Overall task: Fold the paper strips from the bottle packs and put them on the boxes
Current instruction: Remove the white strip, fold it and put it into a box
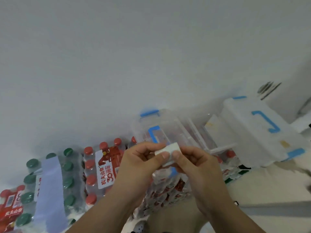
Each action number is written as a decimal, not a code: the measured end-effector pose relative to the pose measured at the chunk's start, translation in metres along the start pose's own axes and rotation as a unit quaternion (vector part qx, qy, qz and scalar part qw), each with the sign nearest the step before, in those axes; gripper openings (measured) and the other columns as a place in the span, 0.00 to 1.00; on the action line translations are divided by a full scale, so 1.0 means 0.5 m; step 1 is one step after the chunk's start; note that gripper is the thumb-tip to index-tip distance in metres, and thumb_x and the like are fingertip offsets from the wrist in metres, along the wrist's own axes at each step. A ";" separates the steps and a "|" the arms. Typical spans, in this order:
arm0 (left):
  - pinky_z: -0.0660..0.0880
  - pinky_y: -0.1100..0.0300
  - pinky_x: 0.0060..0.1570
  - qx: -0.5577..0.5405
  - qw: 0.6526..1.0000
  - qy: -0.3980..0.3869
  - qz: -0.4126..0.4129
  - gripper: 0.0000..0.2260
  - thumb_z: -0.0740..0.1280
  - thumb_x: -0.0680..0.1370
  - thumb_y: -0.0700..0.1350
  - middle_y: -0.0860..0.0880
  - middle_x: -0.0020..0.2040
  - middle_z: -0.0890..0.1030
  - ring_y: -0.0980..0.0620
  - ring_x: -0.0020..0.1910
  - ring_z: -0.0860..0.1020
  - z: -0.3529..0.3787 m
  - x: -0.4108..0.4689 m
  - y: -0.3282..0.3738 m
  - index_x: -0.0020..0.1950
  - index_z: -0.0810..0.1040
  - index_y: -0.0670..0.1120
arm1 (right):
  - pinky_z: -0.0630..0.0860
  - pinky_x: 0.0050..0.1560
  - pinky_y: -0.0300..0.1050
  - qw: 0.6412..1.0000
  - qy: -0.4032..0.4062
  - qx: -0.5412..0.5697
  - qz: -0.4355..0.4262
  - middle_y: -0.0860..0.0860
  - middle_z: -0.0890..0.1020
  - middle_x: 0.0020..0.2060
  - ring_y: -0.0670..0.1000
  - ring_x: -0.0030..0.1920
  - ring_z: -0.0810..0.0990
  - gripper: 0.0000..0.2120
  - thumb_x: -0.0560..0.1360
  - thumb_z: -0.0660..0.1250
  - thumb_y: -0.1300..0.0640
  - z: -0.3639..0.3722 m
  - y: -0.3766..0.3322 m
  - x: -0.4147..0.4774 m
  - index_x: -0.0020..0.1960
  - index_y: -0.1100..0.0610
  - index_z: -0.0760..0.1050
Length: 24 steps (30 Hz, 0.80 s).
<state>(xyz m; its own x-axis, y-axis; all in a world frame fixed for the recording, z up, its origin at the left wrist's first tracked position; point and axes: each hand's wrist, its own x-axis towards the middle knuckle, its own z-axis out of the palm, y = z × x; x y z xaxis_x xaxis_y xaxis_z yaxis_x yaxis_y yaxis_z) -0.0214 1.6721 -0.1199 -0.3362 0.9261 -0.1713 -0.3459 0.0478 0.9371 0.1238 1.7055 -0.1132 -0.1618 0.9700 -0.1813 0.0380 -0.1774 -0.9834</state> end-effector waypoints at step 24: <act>0.77 0.60 0.53 0.374 0.785 -0.413 0.272 0.24 0.81 0.66 0.47 0.60 0.55 0.82 0.58 0.55 0.80 0.178 0.225 -0.001 0.61 0.81 0.55 | 0.83 0.49 0.61 0.987 0.150 0.039 0.052 0.63 0.84 0.37 0.61 0.41 0.85 0.20 0.62 0.80 0.54 -0.185 -0.042 0.077 0.54 0.54 0.84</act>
<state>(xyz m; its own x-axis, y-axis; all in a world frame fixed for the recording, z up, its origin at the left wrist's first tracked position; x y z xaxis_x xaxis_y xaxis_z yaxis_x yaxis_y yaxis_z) 0.0191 1.8096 -0.1126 0.5340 0.7972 0.2815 0.3660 -0.5181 0.7731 0.2078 1.7621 -0.0990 0.1391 0.9495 -0.2813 -0.0389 -0.2786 -0.9596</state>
